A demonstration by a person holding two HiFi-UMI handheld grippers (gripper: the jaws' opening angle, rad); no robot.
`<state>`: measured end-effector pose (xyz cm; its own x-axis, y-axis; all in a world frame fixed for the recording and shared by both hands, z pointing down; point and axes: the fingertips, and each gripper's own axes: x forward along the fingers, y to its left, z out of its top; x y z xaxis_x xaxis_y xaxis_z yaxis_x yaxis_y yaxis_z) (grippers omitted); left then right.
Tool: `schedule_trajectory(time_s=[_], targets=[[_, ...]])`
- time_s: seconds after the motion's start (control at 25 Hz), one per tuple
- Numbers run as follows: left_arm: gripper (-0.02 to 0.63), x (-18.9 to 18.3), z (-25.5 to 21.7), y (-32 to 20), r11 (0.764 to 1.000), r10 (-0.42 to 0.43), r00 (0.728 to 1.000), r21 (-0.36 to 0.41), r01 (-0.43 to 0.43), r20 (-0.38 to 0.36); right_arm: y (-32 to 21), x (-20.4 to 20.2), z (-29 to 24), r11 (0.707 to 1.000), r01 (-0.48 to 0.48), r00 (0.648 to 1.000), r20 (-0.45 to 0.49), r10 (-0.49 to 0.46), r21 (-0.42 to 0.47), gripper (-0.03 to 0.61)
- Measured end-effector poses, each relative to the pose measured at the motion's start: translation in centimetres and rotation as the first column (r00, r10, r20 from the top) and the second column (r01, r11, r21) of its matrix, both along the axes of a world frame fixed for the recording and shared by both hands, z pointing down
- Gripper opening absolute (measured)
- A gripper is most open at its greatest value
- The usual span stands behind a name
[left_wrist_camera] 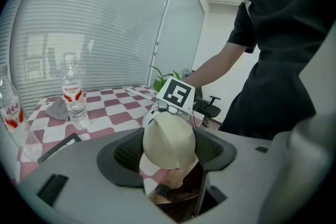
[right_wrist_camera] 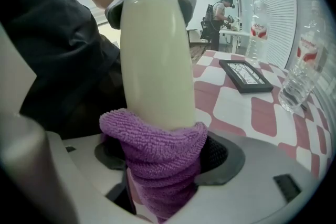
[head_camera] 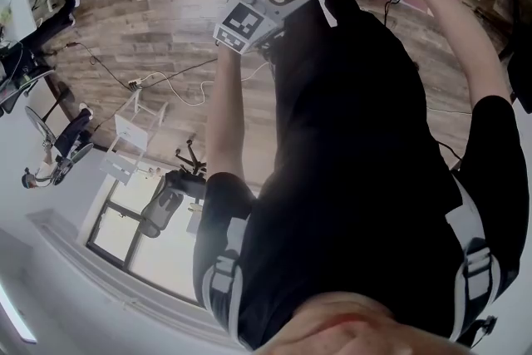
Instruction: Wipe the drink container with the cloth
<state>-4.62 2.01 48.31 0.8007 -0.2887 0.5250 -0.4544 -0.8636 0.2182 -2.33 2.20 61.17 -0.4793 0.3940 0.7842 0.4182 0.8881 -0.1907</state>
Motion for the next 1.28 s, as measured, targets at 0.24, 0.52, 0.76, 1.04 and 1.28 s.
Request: schedule_trajectory(time_s=[0.24,0.52,0.76,1.04,1.28], targets=[[0.302,1.0,-0.2,0.2,0.997,0.064,0.997,0.040,-0.066,0.051,0.5,0.1,-1.2,0.998,0.055,0.998,-0.005,-0.055,-0.028,0.353],[0.302,1.6,-0.4,0.0,0.993,0.107,0.992,0.051,-0.110,0.062,1.1,-1.8,-5.6,0.995,0.080,0.992,0.105,-0.073,-0.061,0.351],[0.302,2.0,-0.6,-0.1,0.990,0.127,0.990,0.058,-0.131,0.066,1.5,-3.2,-8.9,0.987,0.163,0.976,0.152,-0.158,-0.019,0.351],[0.302,1.8,-0.5,-0.7,0.997,0.065,0.998,0.028,-0.065,0.023,1.0,-3.7,-9.8,0.992,0.116,0.976,0.180,-0.123,0.046,0.351],[0.302,1.2,-0.5,-1.9,0.998,-0.043,0.998,-0.048,0.041,-0.040,-1.0,-2.8,-11.0,0.995,-0.082,0.969,0.240,0.066,0.054,0.300]])
